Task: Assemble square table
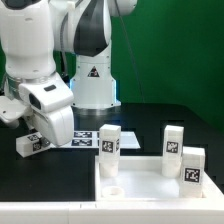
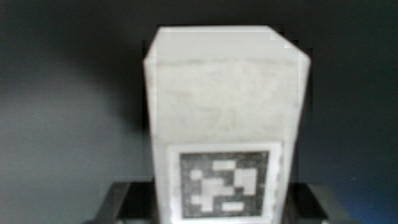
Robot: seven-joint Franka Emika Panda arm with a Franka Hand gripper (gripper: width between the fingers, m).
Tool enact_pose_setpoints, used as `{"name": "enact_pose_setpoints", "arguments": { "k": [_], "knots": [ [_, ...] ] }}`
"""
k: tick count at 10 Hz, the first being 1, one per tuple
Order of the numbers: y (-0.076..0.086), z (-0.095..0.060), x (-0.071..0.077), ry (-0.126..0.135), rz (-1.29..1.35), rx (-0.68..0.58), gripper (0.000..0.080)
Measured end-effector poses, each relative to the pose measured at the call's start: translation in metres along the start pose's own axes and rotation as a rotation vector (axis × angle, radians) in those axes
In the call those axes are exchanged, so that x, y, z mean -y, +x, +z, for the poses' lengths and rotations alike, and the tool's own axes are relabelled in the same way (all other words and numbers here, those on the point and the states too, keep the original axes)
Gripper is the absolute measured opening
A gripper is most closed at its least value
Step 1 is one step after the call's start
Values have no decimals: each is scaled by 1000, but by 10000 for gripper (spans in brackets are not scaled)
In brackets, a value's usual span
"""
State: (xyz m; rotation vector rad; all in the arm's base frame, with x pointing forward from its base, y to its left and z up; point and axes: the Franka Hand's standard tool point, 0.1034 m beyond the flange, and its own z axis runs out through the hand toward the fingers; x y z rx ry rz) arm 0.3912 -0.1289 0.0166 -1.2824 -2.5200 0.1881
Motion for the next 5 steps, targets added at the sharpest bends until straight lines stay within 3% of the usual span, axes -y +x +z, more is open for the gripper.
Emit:
{"name": "enact_pose_setpoints", "arguments": {
  "k": [2, 4, 5],
  "knots": [
    [8, 1, -9, 8, 38, -12, 284],
    [7, 1, -7, 8, 46, -12, 284],
    [7, 2, -7, 9, 47, -13, 382]
  ]
}}
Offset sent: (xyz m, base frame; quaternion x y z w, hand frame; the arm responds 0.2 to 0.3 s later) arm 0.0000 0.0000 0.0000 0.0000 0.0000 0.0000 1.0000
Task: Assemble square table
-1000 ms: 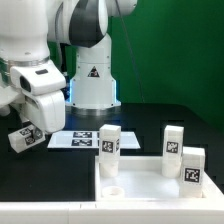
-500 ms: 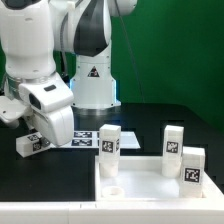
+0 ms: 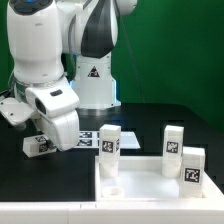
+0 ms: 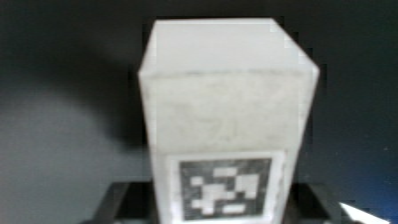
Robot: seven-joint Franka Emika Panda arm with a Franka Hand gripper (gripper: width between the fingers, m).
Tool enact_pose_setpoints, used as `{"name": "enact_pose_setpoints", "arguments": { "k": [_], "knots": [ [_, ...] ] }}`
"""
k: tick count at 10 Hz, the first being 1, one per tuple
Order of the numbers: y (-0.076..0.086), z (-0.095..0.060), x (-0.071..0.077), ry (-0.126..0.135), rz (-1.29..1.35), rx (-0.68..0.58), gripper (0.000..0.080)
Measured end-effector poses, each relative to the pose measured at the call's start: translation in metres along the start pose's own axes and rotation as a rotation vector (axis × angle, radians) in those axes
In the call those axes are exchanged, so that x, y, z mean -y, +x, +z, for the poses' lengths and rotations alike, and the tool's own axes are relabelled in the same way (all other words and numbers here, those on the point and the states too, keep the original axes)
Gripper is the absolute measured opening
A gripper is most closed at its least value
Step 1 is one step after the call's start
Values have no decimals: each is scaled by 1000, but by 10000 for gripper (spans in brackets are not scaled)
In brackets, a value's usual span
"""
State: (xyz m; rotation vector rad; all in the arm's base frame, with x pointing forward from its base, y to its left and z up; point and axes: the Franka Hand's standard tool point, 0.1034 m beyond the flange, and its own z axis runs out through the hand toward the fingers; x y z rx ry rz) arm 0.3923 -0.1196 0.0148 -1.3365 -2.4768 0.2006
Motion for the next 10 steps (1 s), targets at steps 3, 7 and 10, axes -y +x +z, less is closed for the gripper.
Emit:
{"name": "enact_pose_setpoints", "arguments": {
  "k": [3, 7, 10],
  "knots": [
    [0, 1, 1, 1, 55, -1, 634],
    [-3, -39, -11, -67, 451, 69, 649],
    [3, -42, -17, -92, 761, 65, 649]
  ]
}}
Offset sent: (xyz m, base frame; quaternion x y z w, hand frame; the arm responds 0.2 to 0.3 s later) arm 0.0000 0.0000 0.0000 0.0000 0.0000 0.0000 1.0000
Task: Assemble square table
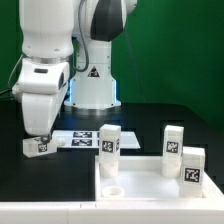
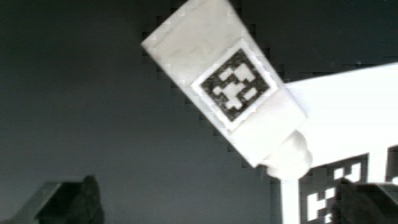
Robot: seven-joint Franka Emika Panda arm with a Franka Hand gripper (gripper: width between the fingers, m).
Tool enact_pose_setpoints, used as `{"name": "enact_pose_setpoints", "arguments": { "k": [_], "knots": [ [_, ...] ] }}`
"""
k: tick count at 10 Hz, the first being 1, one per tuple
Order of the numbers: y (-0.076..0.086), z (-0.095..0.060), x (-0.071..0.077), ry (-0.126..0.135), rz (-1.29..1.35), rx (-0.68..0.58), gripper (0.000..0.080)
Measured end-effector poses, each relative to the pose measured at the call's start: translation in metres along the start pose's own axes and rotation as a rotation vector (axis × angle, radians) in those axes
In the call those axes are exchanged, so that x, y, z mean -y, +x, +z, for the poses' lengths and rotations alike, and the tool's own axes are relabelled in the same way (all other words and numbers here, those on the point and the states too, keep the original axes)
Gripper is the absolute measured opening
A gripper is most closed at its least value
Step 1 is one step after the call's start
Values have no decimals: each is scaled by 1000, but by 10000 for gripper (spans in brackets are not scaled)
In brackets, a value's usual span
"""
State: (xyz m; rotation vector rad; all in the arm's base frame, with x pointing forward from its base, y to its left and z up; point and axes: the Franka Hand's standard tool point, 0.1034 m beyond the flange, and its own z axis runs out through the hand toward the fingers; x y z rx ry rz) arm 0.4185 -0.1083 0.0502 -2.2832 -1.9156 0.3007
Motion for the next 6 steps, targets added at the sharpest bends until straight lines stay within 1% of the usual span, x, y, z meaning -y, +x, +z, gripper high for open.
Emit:
{"name": "enact_pose_setpoints", "arguments": {
  "k": [1, 2, 3, 4, 5, 6],
  "knots": [
    [0, 0, 0, 0, 66, 0, 649],
    [-2, -3, -2, 0, 189, 0, 649],
    [-10, -13, -11, -11, 363, 1, 649],
    [-14, -17, -15, -2, 536, 7, 649],
    [-17, -19, -16, -3, 689, 7, 649],
    [-17, -19, -14, 23, 824, 19, 649]
  ]
}}
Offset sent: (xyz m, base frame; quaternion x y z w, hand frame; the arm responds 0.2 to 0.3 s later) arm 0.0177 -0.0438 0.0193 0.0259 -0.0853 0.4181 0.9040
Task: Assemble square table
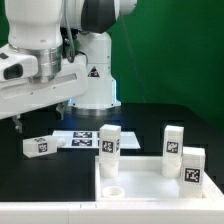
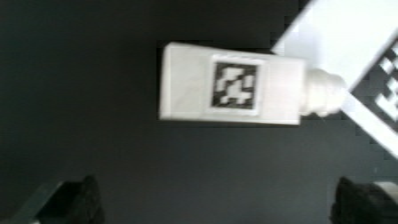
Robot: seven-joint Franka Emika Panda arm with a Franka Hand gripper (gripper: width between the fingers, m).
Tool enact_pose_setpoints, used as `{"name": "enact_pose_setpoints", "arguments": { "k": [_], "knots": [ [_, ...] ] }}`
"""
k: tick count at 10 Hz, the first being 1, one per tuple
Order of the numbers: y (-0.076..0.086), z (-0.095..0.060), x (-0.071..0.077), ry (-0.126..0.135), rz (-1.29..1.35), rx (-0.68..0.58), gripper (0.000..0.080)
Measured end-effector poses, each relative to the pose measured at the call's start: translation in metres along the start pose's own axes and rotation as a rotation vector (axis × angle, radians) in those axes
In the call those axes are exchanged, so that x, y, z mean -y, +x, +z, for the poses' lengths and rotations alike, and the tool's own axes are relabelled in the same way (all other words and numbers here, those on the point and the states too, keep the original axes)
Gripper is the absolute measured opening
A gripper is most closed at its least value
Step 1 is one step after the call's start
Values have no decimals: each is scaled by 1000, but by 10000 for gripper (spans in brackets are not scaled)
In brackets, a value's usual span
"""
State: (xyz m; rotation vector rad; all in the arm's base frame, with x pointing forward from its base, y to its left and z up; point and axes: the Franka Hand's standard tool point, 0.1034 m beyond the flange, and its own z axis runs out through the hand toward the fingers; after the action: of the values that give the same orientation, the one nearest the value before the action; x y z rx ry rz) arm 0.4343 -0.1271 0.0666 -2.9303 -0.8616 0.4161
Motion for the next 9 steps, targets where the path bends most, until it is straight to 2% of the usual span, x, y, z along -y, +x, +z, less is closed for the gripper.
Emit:
{"name": "enact_pose_setpoints", "arguments": {
  "k": [4, 6, 7, 8, 9],
  "knots": [
    [2, 1, 0, 3, 174, -5, 649],
    [-2, 9, -9, 109, 543, 16, 649],
    [-5, 12, -8, 194, 699, 48, 649],
    [-4, 6, -8, 312, 866, 118, 649],
    [3, 5, -20, 294, 912, 95, 649]
  ]
}}
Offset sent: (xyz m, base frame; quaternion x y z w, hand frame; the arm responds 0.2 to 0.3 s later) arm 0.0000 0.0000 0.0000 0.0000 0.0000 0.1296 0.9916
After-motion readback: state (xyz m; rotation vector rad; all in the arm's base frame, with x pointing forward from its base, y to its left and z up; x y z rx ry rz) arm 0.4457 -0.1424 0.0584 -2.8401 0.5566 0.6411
